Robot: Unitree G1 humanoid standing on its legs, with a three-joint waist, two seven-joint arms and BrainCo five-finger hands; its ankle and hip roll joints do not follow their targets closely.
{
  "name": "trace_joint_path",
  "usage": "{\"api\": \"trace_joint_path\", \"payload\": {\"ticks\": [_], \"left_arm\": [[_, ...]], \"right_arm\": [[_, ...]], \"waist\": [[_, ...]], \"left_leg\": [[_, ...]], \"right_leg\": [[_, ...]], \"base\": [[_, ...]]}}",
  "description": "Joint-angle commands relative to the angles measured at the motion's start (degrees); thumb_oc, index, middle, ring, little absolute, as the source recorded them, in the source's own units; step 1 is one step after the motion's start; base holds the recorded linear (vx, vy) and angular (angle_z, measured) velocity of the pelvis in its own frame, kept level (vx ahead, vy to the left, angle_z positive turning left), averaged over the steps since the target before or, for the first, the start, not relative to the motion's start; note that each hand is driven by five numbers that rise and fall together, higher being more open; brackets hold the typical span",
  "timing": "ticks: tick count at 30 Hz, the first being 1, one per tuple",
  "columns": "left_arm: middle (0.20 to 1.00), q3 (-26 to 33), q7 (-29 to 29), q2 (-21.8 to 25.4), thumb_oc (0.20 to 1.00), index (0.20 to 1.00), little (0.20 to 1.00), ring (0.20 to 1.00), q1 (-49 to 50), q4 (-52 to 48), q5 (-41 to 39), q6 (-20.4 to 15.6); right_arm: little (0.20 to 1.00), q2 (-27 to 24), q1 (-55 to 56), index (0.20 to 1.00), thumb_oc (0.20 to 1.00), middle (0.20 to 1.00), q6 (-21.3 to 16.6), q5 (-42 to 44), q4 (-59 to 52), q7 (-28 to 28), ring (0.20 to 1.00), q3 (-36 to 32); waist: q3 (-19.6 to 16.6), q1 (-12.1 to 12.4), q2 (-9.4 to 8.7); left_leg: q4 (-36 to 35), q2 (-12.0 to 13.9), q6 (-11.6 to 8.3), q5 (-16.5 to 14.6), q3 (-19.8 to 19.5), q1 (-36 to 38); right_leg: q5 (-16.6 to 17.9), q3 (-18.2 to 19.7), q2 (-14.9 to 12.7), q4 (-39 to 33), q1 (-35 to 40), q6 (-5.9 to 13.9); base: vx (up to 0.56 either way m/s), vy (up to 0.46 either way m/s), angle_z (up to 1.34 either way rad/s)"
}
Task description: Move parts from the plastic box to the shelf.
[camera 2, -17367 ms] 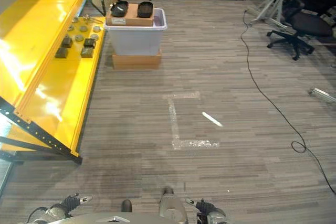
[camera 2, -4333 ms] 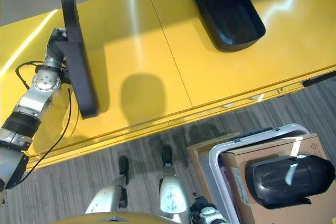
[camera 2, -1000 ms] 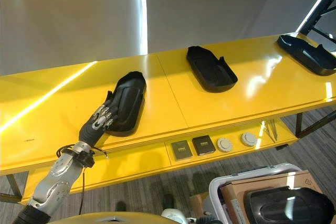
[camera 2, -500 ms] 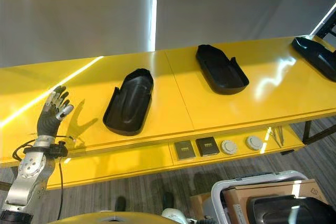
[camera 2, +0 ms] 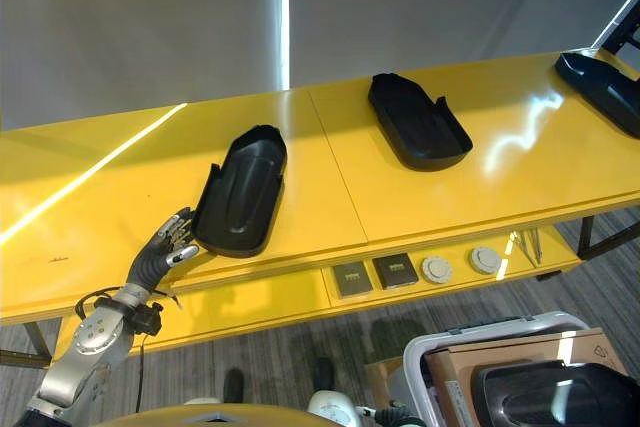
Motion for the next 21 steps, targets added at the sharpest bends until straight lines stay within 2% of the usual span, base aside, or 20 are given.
{"api": "trace_joint_path", "payload": {"ticks": [1, 12, 21], "left_arm": [[1.000, 0.6, -1.1, 1.5, 1.000, 1.000, 1.000, 1.000, -2.5, -4.7, -1.5, -1.5], [1.000, -1.3, -1.9, 1.2, 1.000, 1.000, 1.000, 1.000, -3.3, -4.9, -6.4, -0.5], [1.000, -3.0, -1.8, 0.7, 1.000, 1.000, 1.000, 1.000, -5.0, -4.3, -6.8, -0.1]], "right_arm": [[1.000, 4.8, -3.1, 1.000, 1.000, 1.000, -0.4, 0.2, 1.2, 1.9, 1.000, 2.2], [1.000, 4.9, -3.4, 1.000, 1.000, 1.000, -0.1, 0.0, 1.6, 2.3, 1.000, 2.8], [1.000, 5.0, -3.4, 1.000, 1.000, 1.000, -0.2, 0.3, 1.6, 2.0, 1.000, 3.0]], "waist": [[0.6, -0.4, -3.11], [0.3, -0.6, -2.95], [0.1, -0.9, -3.05]], "left_leg": [[-0.1, 1.4, -0.57, -2.8, -1.1, -1.3], [-0.1, 1.6, -0.61, -2.9, -1.0, -0.9], [-0.1, 1.6, -0.47, -3.1, -1.0, -0.8]], "right_leg": [[-4.7, 0.1, -5.4, 0.1, 3.3, 4.77], [-4.8, 0.2, -5.3, 0.1, 3.5, 4.67], [-4.9, 0.3, -5.2, 0.1, 3.6, 4.62]], "base": [[0.00, 0.000, 0.00], [0.00, 0.000, 0.00], [0.00, 0.000, 0.00]]}}
